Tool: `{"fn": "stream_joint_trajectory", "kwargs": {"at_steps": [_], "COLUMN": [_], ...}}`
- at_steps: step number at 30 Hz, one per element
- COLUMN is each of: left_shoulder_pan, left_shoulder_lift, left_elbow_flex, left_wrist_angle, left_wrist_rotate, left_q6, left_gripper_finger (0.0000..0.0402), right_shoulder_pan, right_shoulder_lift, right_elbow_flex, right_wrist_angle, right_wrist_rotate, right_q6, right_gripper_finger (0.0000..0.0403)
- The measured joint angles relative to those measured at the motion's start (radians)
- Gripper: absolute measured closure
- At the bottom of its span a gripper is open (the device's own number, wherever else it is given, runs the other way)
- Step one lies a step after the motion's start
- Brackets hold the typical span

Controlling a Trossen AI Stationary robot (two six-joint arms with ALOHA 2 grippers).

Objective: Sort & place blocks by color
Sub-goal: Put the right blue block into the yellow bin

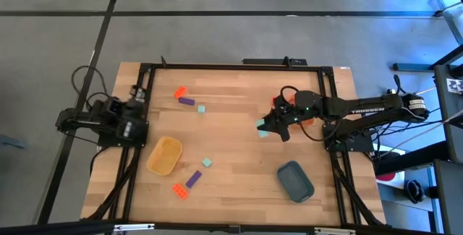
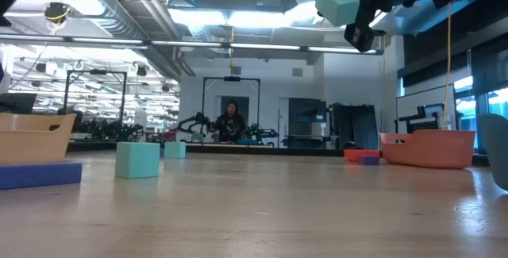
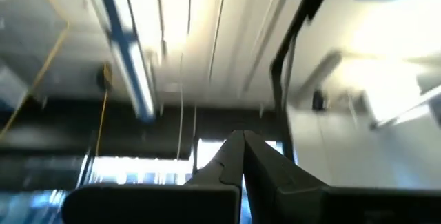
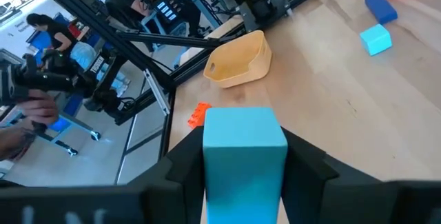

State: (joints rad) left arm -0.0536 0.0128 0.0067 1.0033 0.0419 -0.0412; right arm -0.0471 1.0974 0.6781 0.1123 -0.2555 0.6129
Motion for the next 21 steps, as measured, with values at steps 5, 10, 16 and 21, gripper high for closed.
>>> {"fn": "stream_joint_trajectory", "kwargs": {"at_steps": [5,10,16,21], "left_shoulder_pan": [0.000,0.002,0.020,0.059], "left_shoulder_lift": [0.039,0.252,0.569,0.725], "left_elbow_flex": [0.072,0.237,0.387,0.468], "left_wrist_angle": [-0.177,-0.474,-0.506,-0.512], "left_wrist_rotate": [-0.221,-0.327,-0.351,-0.317], "left_q6": [-0.144,-0.270,-0.339,-0.443], "left_gripper_finger": [0.0401,0.0375,0.0293,0.0221], "right_shoulder_pan": [0.000,0.000,0.000,0.000], "right_shoulder_lift": [0.000,0.000,0.000,-0.001], "right_elbow_flex": [0.000,0.000,0.001,0.002], "right_wrist_angle": [0.002,0.014,0.079,0.115], "right_wrist_rotate": [0.000,0.000,0.000,0.000], "right_q6": [-0.016,-0.036,-0.075,-0.100], "right_gripper_finger": [0.0266,0.0266,0.0266,0.0266]}}
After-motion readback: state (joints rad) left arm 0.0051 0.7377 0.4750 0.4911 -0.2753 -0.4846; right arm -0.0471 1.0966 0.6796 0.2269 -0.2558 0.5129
